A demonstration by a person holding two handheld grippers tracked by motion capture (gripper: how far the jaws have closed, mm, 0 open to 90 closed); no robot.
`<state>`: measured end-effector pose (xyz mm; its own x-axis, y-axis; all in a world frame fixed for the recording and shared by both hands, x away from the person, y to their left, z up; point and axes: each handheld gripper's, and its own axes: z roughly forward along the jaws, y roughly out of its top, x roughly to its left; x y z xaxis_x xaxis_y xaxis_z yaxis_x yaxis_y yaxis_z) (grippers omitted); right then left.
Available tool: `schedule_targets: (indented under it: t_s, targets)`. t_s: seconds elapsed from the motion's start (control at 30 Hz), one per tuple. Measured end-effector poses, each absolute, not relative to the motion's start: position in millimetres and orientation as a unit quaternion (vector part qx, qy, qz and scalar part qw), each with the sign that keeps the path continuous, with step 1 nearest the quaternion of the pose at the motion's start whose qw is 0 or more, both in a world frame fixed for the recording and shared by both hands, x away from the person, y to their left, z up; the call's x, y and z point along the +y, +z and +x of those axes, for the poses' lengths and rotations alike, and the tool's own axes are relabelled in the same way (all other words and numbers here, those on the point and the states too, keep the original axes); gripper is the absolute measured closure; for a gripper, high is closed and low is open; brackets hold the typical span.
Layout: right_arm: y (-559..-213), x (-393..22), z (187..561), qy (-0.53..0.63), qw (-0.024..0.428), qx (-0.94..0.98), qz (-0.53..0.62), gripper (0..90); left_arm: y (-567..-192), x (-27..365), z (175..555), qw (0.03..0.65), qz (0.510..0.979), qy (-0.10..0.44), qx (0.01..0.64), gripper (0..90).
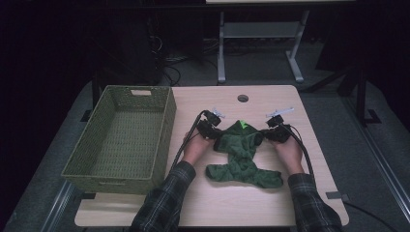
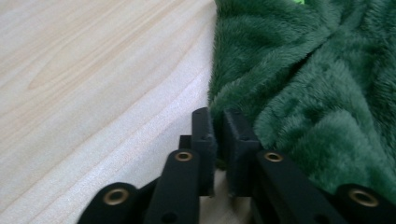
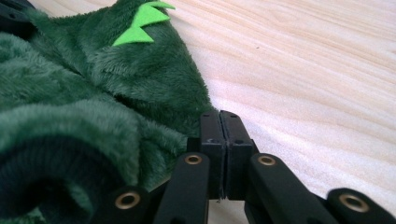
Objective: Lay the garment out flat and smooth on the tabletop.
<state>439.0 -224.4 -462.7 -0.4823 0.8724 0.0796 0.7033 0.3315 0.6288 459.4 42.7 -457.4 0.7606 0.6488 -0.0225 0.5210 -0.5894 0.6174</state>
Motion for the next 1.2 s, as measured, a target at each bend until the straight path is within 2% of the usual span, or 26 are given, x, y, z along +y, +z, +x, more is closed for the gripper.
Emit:
schedule_targets:
  t_s: [0.07,0.3,0.5,0.7,0.9,1.07,1.2]
  targets:
    - [-454.9,-225.4,437.0,0.325,0.134,0.800,0.487,82.3,-451.6,44.4,456.6,0.319,0.883,0.096,0.329,73.4]
    - [-429.3,-230.8,424.9,0.356,0.145,0.788,0.482,68.9,-422.7,58.6,445.6,0.358,0.875,0.082,0.315,60.6]
    - [-418.1,-233.6,416.1,0.362,0.149,0.792,0.468,62.5,-412.3,72.3,424.3,0.370,0.875,0.077,0.302,49.3]
    - [-407.0,-230.7,401.6,0.368,0.141,0.798,0.457,58.7,-407.4,83.7,396.3,0.372,0.875,0.084,0.299,34.5]
    - [-401.3,-225.3,385.7,0.390,0.132,0.797,0.441,58.7,-413.1,93.3,361.4,0.372,0.882,0.095,0.273,20.7]
    - [-407.7,-217.5,371.1,0.399,0.123,0.803,0.426,59.9,-424.1,99.5,335.0,0.365,0.890,0.077,0.262,13.8]
    - [-408.4,-212.0,363.3,0.388,0.116,0.815,0.414,58.8,-436.6,107.8,319.1,0.358,0.892,0.085,0.262,13.0]
